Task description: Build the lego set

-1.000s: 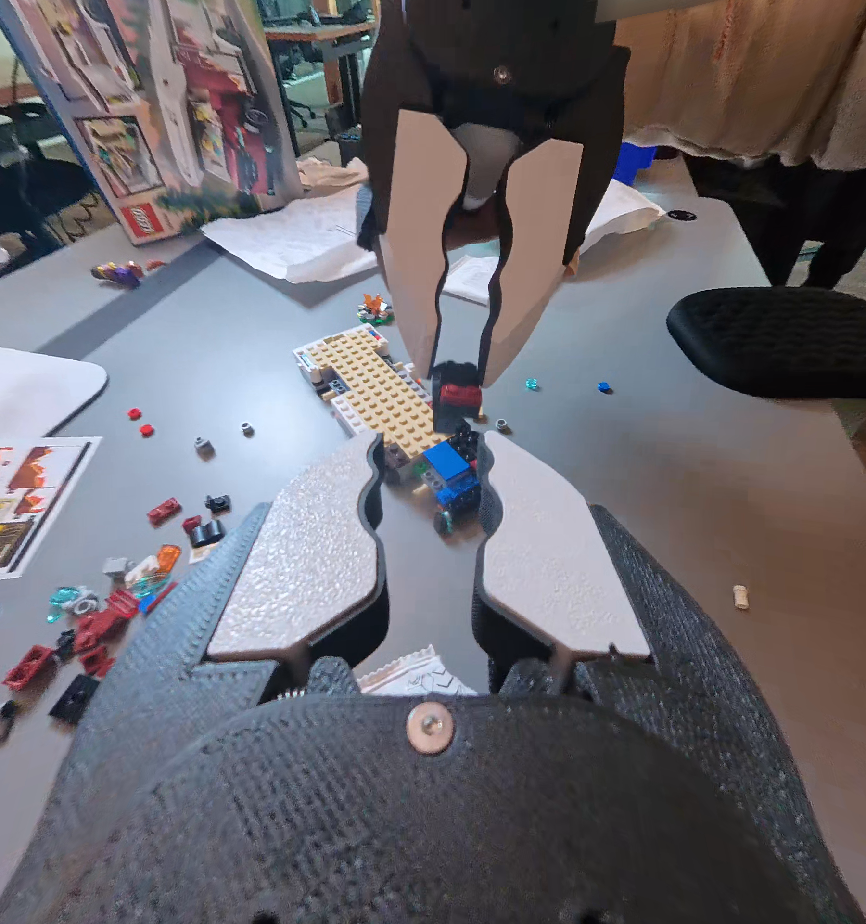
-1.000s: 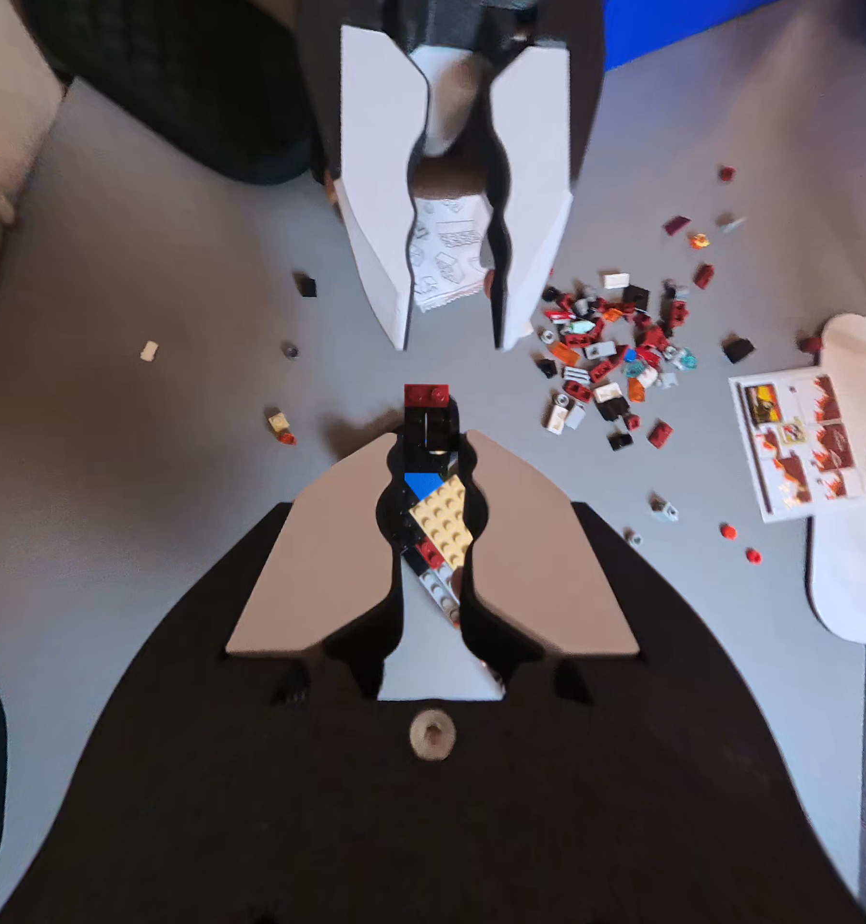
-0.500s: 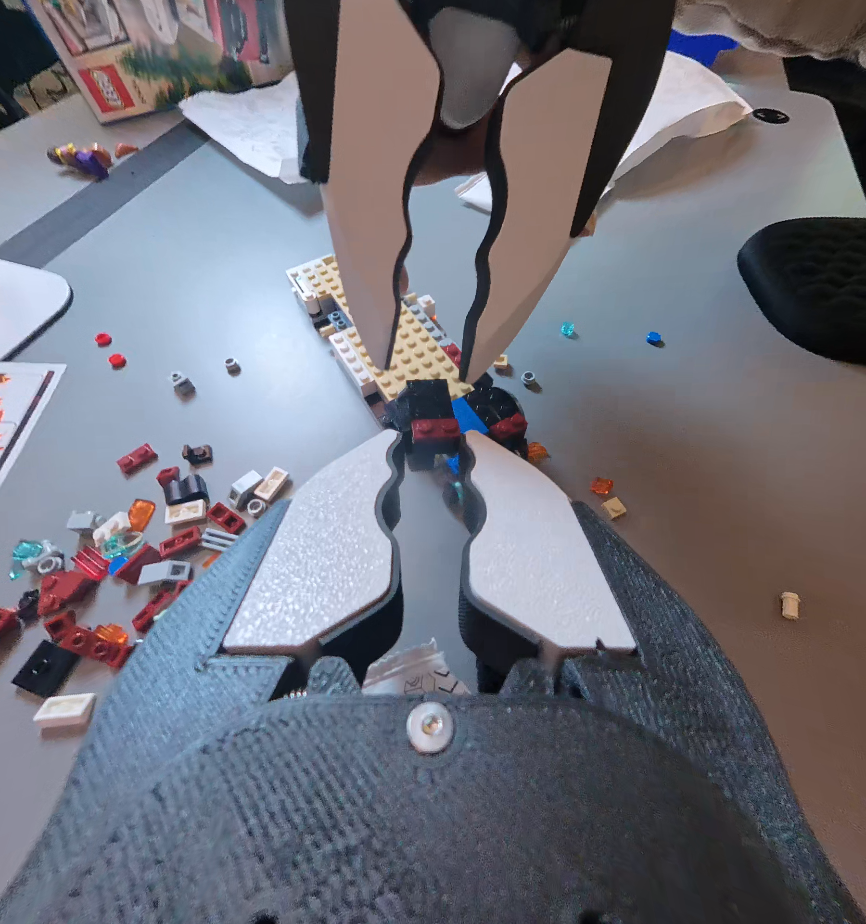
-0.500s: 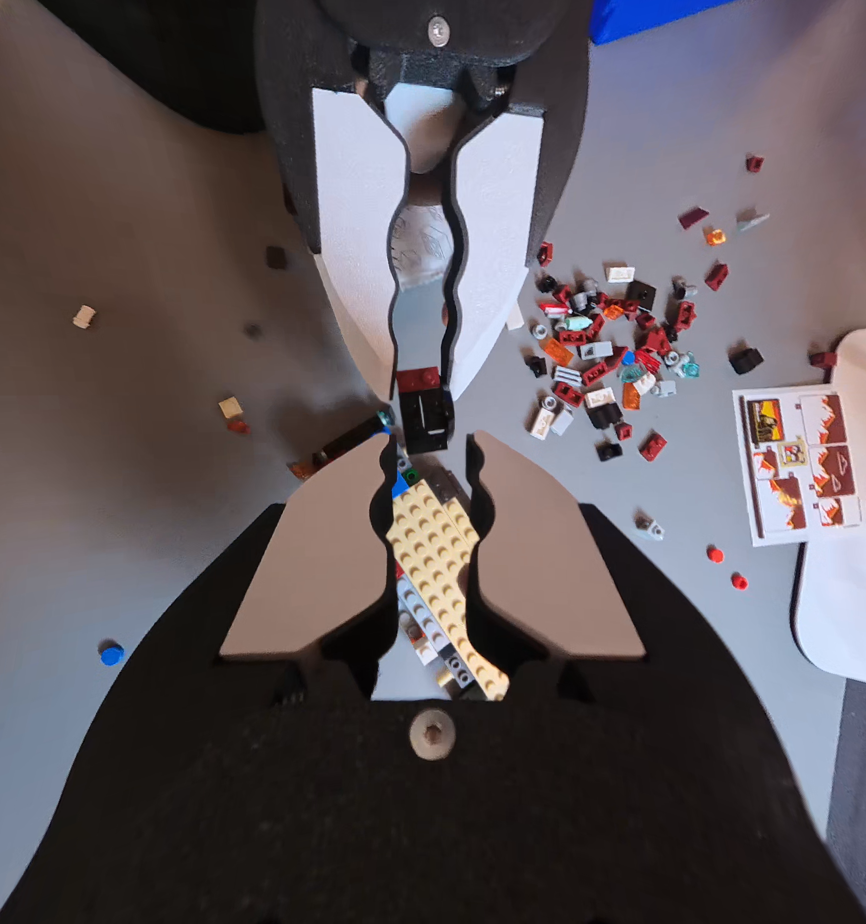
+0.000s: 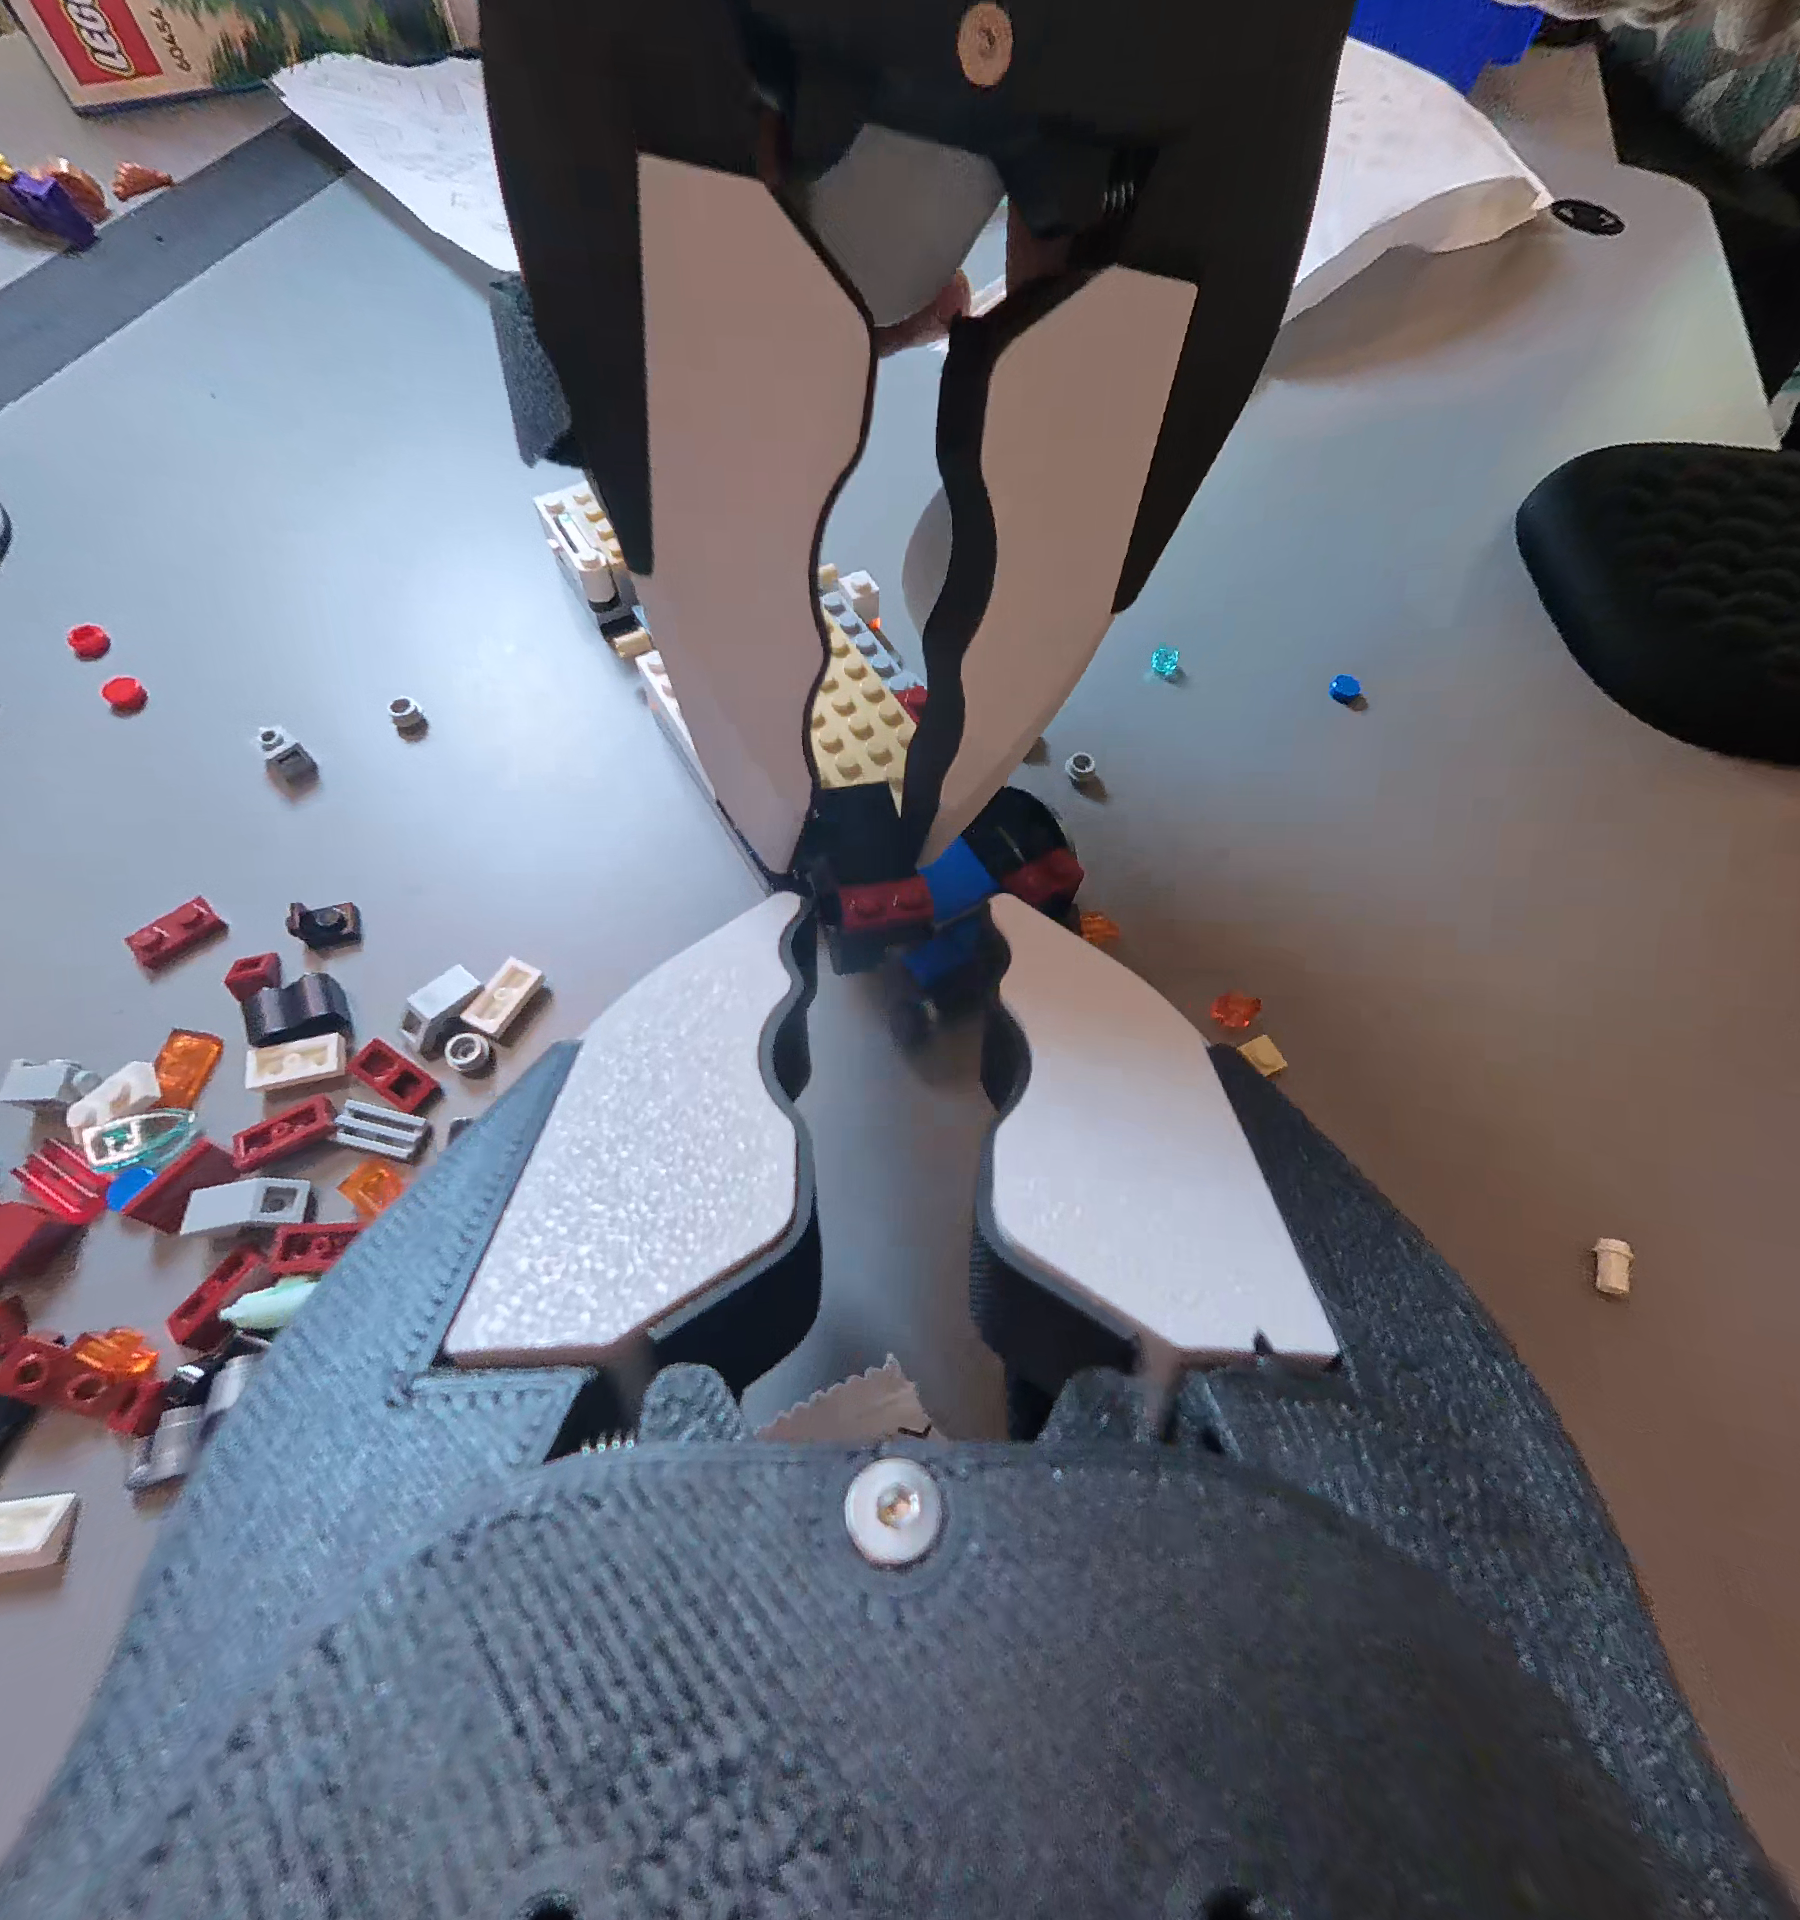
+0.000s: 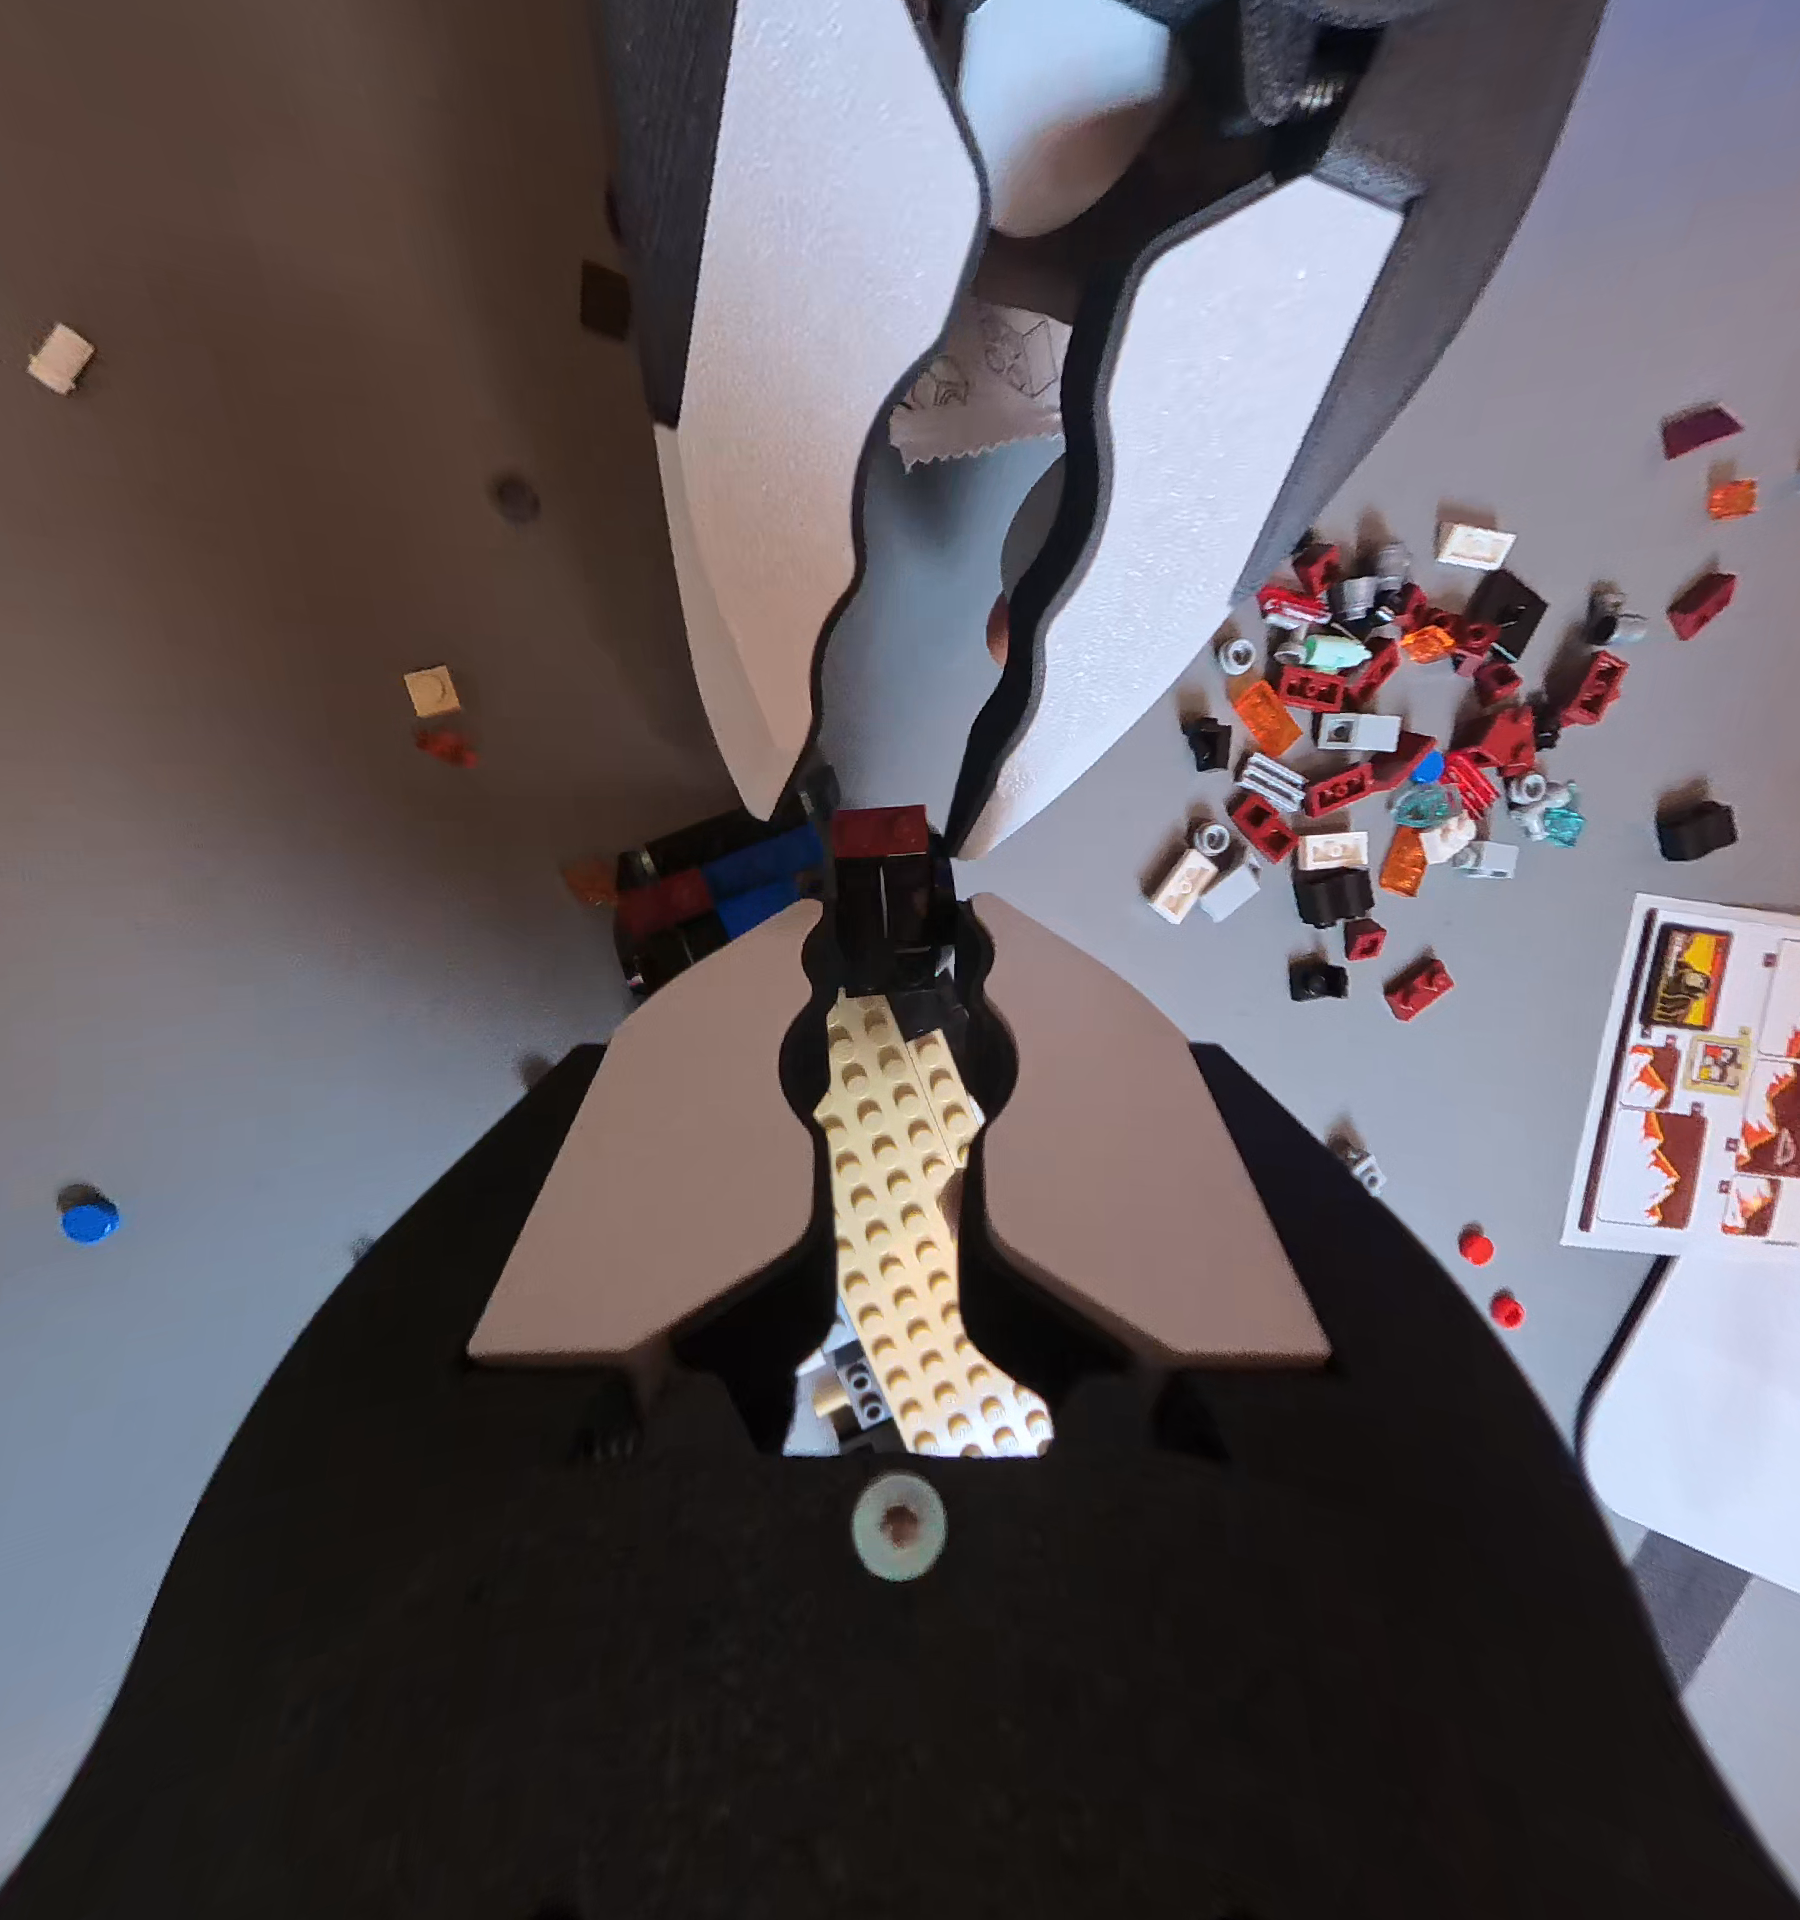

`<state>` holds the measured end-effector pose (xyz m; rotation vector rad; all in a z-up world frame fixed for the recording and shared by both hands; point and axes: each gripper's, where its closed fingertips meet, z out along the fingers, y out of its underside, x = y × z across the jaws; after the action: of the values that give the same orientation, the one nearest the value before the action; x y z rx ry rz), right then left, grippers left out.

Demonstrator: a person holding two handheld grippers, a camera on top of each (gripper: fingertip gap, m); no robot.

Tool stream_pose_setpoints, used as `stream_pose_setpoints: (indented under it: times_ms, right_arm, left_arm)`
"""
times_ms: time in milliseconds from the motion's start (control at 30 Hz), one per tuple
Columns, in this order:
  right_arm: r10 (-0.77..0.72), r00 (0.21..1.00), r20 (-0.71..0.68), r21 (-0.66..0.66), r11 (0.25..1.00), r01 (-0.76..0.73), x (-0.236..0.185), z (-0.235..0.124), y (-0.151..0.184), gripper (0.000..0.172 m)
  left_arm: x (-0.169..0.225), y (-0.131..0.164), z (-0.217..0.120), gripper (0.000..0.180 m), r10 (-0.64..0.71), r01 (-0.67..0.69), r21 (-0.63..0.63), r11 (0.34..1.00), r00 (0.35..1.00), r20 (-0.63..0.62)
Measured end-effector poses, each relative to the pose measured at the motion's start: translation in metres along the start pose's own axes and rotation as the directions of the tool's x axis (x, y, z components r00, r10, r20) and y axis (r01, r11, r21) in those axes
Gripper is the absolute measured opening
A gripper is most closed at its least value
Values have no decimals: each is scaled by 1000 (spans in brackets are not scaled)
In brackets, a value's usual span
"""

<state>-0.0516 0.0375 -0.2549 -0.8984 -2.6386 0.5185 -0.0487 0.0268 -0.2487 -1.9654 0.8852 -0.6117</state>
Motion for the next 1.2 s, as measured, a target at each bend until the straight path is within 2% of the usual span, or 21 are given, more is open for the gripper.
stream_pose_setpoints:
  times_ms: [133,333,533,633,800,1200]
  right_arm:
    - [-15,999,50,-37,999,17,-2,4,2,21]
    - [25,997,67,-44,999,-22,-1,3,8,22]
    - [69,997,28,18,997,-70,3,-8,9,21]
    - [91,996,14,68,994,-91,5,-12,4,14]
    - [125,992,27,80,989,-127,5,-6,6,6]
    - [167,983,78,132,976,-176,0,-4,-1,5]
  left_arm:
    - [-3,4,3,21,-18,18,-30,999,1000,12]
    - [-6,9,9,20,-60,62,-77,995,998,22]
    - [-7,11,9,20,-99,100,-94,990,995,15]
    - [-6,12,9,20,-115,115,-103,988,993,4]
    - [-5,12,10,20,-126,126,-118,985,992,7]
    - [0,8,4,12,-218,211,-101,972,974,-66]
